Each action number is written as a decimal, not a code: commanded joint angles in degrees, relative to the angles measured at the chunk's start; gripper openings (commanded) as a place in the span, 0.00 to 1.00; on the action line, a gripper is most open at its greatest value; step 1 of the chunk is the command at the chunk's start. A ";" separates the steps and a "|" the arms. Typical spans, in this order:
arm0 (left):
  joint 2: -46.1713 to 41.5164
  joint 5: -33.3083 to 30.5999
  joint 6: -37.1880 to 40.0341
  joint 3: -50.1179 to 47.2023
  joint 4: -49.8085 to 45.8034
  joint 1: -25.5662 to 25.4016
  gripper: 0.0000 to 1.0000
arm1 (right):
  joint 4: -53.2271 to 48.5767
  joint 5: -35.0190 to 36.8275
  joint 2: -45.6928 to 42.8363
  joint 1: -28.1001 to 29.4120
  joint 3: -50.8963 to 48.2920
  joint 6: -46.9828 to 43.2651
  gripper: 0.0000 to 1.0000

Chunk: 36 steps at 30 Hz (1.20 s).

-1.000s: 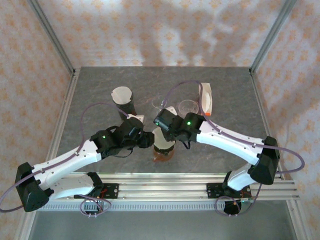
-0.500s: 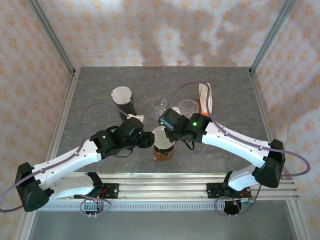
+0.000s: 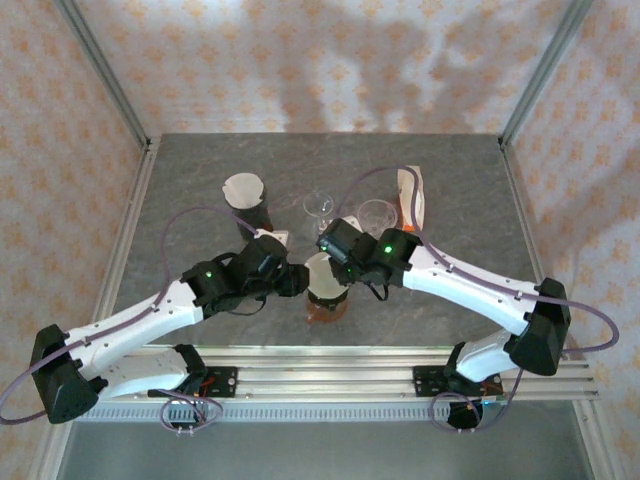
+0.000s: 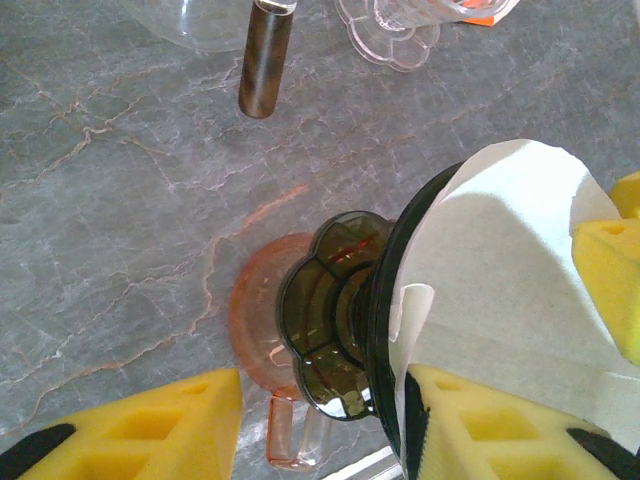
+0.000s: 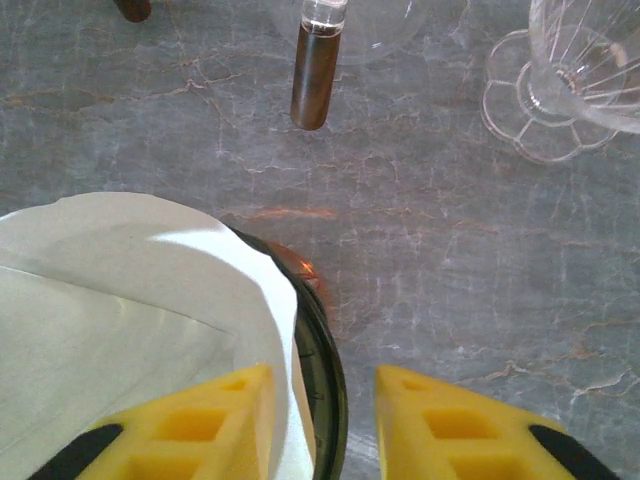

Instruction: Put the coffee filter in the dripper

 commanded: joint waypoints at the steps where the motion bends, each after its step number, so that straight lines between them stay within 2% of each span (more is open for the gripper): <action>1: 0.20 -1.12 -0.38 -0.53 0.59 0.13 0.47 | 0.50 1.54 -2.10 -0.37 0.90 0.78 0.51; 3: 0.33 -1.05 -0.38 -0.45 0.74 0.13 0.47 | 1.25 -0.66 -1.95 -0.41 0.59 0.54 0.58; 6: 0.31 -1.06 -0.38 -0.53 0.77 0.11 0.48 | 1.39 -4.30 0.77 -0.54 0.84 0.62 0.62; 11: 0.12 -1.18 -0.43 -0.93 0.94 0.11 0.48 | 3.33 -6.08 3.53 -1.55 -0.69 0.99 0.66; 36: 1.28 -0.66 -0.64 -1.58 2.17 0.19 0.48 | 6.28 -8.63 10.46 -3.49 -4.94 1.57 0.65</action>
